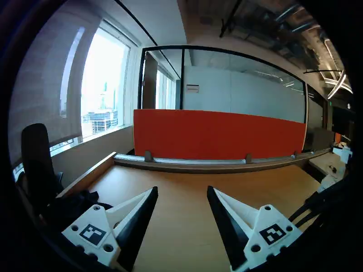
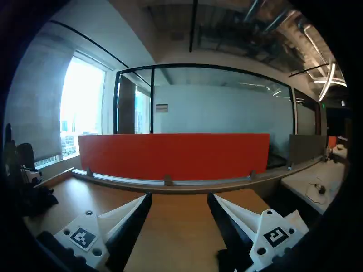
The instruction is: Fold towel
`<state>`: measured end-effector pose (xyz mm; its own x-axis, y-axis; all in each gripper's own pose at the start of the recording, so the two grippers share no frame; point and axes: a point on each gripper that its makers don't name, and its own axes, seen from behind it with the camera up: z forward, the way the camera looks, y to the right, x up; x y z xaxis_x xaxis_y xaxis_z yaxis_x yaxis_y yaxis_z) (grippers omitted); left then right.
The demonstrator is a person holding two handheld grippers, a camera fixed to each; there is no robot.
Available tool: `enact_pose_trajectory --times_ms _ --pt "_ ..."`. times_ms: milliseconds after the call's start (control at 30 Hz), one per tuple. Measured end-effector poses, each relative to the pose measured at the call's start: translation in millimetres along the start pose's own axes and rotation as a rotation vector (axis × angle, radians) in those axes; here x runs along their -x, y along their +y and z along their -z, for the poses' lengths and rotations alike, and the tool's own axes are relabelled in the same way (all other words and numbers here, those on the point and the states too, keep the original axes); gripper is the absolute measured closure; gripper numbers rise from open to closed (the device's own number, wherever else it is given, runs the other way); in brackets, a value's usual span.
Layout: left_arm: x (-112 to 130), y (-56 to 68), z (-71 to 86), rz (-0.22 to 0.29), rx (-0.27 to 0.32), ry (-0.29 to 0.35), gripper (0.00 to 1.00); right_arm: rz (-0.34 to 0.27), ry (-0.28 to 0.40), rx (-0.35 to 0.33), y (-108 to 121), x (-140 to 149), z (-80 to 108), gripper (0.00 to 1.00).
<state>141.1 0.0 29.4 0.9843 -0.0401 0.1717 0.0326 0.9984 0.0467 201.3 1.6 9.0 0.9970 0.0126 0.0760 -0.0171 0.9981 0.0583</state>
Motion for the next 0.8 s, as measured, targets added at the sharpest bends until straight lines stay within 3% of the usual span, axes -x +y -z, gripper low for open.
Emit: enact_pose_trajectory --times_ms 500,800 --pt "-19 7.5 4.8 0.015 0.012 0.095 0.21 0.009 0.005 -0.029 -26 -21 -0.9 0.06" --pt "-6 4.4 11.0 0.024 0.017 0.133 0.21 0.031 0.000 -0.035 -39 -29 6.1 0.06"
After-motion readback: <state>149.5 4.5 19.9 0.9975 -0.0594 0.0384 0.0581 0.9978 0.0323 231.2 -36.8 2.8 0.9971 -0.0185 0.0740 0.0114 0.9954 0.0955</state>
